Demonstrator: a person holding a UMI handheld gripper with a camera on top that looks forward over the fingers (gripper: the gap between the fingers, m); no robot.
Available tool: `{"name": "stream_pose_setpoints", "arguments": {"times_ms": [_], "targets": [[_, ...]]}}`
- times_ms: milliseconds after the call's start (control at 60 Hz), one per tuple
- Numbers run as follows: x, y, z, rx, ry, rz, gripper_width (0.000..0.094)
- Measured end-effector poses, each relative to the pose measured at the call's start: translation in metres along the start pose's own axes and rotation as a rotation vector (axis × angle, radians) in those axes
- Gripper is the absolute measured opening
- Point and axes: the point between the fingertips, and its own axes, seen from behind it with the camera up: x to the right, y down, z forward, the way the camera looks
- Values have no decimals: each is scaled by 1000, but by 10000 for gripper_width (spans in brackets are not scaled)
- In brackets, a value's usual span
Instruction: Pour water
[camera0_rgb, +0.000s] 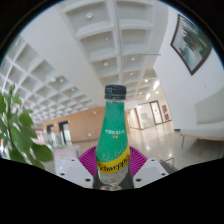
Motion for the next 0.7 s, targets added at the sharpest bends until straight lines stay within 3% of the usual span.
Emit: {"name": "stream_pose_setpoints", "arguments": {"times_ms": [200, 350, 533, 550, 600, 700], "targets": [[77, 132, 9, -271, 96, -224, 393], [116, 196, -2, -403, 116, -240, 393], [132, 259, -23, -498, 132, -255, 398], [130, 252, -20, -459, 128, -251, 401], [131, 253, -22, -453, 131, -237, 404], [131, 253, -22, -467, 130, -251, 515]]}}
